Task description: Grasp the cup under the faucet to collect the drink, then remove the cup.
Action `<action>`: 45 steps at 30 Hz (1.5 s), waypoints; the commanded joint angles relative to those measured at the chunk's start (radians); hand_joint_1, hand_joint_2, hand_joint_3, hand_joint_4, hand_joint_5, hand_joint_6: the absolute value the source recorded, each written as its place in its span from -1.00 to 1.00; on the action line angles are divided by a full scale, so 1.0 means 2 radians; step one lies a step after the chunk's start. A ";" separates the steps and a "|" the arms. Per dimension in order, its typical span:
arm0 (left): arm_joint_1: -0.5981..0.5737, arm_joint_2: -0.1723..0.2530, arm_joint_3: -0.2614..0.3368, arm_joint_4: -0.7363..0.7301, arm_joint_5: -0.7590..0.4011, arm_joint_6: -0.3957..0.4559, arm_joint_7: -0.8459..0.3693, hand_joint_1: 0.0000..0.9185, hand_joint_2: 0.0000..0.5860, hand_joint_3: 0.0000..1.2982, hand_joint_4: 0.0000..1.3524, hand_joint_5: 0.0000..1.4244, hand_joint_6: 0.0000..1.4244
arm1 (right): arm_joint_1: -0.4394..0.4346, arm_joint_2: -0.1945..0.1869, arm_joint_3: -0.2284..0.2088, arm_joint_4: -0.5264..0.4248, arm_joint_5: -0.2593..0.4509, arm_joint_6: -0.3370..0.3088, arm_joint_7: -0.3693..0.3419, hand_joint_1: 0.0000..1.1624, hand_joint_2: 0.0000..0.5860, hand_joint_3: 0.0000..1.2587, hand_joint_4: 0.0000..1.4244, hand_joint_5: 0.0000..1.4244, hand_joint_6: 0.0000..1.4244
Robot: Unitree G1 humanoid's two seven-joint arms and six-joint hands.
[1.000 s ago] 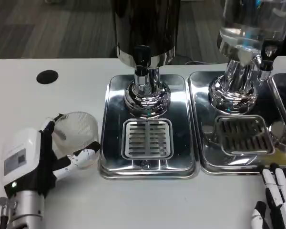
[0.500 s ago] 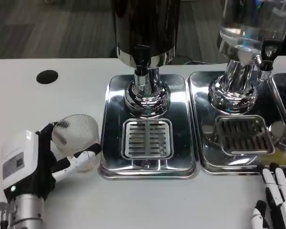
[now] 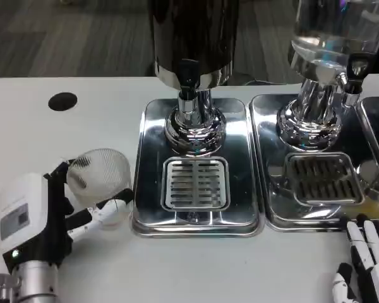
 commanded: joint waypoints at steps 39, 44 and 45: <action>-0.144 -0.071 -0.096 0.086 0.078 0.055 -0.004 -0.10 -0.52 -0.04 -0.09 0.21 0.52 | 0.038 -0.004 -0.031 -0.083 -0.031 -0.003 -0.018 -1.00 0.98 -0.91 -1.00 -1.00 -1.00; -0.152 -0.075 -0.101 0.099 0.076 0.056 -0.011 -0.47 -0.48 -0.14 -0.20 0.11 0.31 | 0.032 -0.001 -0.031 -0.077 -0.026 -0.007 -0.017 -1.00 0.98 -0.91 -1.00 -1.00 -1.00; -0.152 -0.074 -0.102 0.100 0.076 0.054 -0.012 -0.53 -0.50 -0.15 -0.21 0.09 0.28 | 0.031 0.000 -0.031 -0.076 -0.025 -0.008 -0.018 -1.00 0.98 -0.91 -1.00 -1.00 -1.00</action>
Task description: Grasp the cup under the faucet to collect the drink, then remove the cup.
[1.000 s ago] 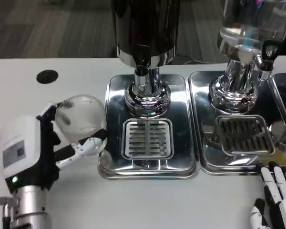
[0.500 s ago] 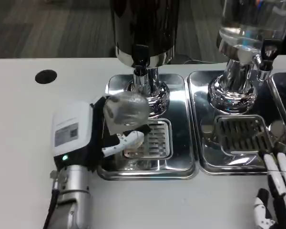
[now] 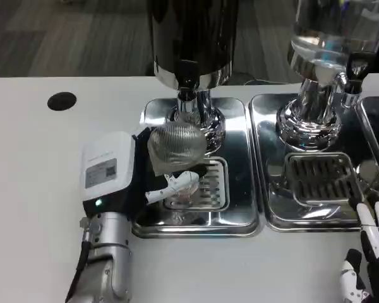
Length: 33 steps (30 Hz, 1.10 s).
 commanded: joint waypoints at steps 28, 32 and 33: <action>0.077 0.046 0.020 -0.204 0.008 -0.022 -0.006 -1.00 -0.87 -0.83 -0.98 -0.73 -0.85 | -0.020 0.007 -0.004 0.020 0.003 -0.026 -0.012 -1.00 0.95 -0.90 -1.00 -1.00 -1.00; 0.082 0.056 0.022 -0.258 0.025 -0.022 -0.026 -1.00 -0.86 -0.80 -0.96 -0.71 -0.83 | -0.021 -0.008 0.001 0.008 -0.018 -0.018 0.006 -1.00 0.91 -0.92 -1.00 -1.00 -1.00; 0.080 0.058 0.021 -0.269 0.030 -0.021 -0.035 -1.00 -0.86 -0.80 -0.96 -0.71 -0.83 | -0.021 -0.012 0.001 0.005 -0.023 -0.017 0.011 -1.00 0.91 -0.92 -1.00 -1.00 -1.00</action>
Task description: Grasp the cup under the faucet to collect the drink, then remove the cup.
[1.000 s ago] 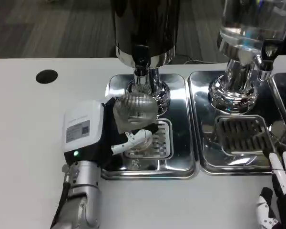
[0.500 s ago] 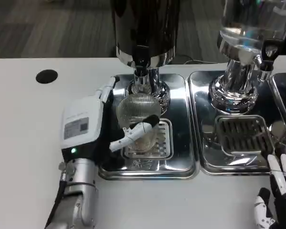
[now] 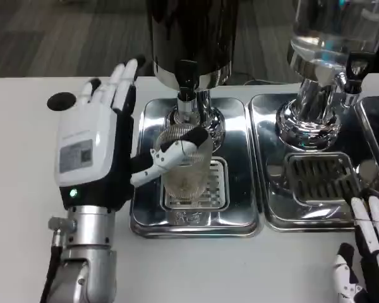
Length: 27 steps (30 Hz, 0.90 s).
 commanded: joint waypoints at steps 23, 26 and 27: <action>-0.017 -0.025 -0.042 -0.069 0.097 0.033 -0.092 -1.00 -0.69 -0.23 -0.33 -0.31 -0.61 | 0.019 -0.017 -0.009 -0.011 -0.002 -0.007 0.003 -1.00 0.97 -0.90 -1.00 -1.00 -1.00; -0.004 -0.021 -0.041 -0.081 0.096 0.030 -0.094 -1.00 -0.68 -0.16 -0.27 -0.23 -0.57 | 0.019 -0.016 -0.010 -0.016 -0.002 -0.008 0.006 -1.00 0.98 -0.90 -1.00 -1.00 -1.00; -0.001 -0.020 -0.041 -0.083 0.095 0.029 -0.095 -1.00 -0.69 -0.15 -0.26 -0.22 -0.57 | 0.020 -0.016 -0.011 -0.017 0.000 -0.008 0.007 -1.00 0.98 -0.90 -1.00 -1.00 -1.00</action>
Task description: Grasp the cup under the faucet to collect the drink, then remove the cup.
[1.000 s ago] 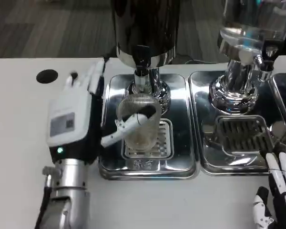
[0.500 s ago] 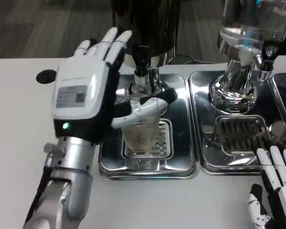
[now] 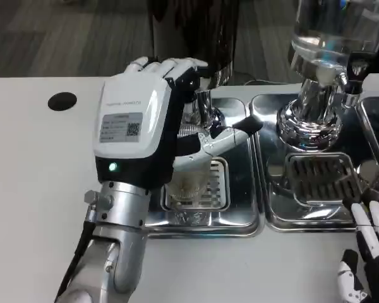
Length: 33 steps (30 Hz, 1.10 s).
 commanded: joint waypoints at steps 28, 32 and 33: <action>0.066 0.005 -0.008 -0.008 0.001 -0.022 0.009 -1.00 -0.70 -0.09 -0.24 -0.19 -0.55 | 0.013 0.005 -0.002 -0.004 0.002 -0.009 -0.011 -1.00 0.99 -0.90 -1.00 -1.00 -1.00; 0.062 0.007 -0.003 -0.012 0.001 -0.021 0.006 -1.00 -0.70 -0.09 -0.24 -0.19 -0.55 | 0.013 0.005 -0.002 -0.004 0.002 -0.009 -0.011 -1.00 0.99 -0.89 -1.00 -1.00 -1.00; 0.062 0.007 -0.003 -0.012 0.001 -0.021 0.006 -1.00 -0.70 -0.09 -0.24 -0.19 -0.55 | 0.014 0.006 -0.002 -0.004 0.003 -0.009 -0.012 -1.00 0.99 -0.89 -1.00 -1.00 -1.00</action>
